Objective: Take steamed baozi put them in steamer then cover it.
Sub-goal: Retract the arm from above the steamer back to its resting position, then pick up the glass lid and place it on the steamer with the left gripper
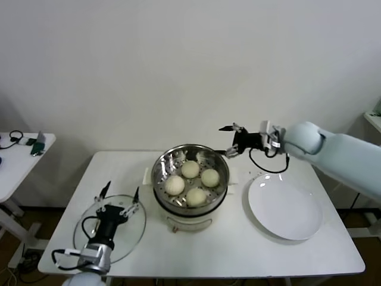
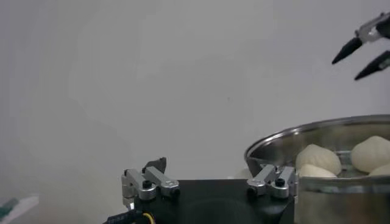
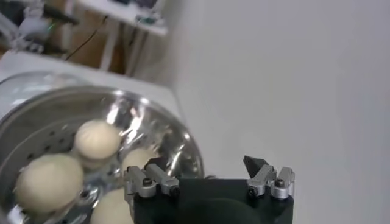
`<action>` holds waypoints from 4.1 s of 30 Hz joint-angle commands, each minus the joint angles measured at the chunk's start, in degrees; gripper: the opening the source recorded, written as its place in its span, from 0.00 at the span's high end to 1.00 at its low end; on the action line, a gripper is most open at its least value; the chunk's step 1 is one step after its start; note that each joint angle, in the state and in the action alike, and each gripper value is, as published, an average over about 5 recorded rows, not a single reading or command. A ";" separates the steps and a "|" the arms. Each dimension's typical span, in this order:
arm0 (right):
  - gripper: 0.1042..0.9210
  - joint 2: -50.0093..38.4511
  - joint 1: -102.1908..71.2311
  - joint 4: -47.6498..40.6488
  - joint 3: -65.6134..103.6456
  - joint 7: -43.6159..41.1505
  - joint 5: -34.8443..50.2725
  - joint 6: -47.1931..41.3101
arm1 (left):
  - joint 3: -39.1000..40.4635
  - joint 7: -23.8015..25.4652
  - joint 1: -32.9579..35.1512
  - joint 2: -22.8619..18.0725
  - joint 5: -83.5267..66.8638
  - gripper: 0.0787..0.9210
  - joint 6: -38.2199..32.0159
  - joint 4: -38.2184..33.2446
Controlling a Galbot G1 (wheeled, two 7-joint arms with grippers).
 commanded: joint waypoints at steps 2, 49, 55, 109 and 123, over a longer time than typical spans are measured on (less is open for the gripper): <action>0.12 -5.11 -46.20 6.11 48.07 9.41 -6.72 5.25 | -0.77 0.54 -0.46 0.16 7.72 0.12 0.34 0.36; 0.12 25.66 -90.65 12.89 95.65 15.51 -18.78 1.75 | -4.24 -6.93 4.13 0.89 71.96 0.12 1.89 16.85; 0.12 25.99 -91.27 12.74 96.61 15.24 -19.25 2.22 | -4.54 -7.93 0.09 1.18 71.74 0.12 1.71 19.59; 0.12 29.09 -92.78 12.23 98.68 13.17 -24.60 4.43 | -3.43 -8.66 -6.08 2.56 68.46 0.90 1.23 21.46; 0.12 27.69 -91.49 10.50 98.35 13.12 -24.62 5.11 | -4.73 -8.31 1.12 6.23 67.63 0.92 14.34 3.27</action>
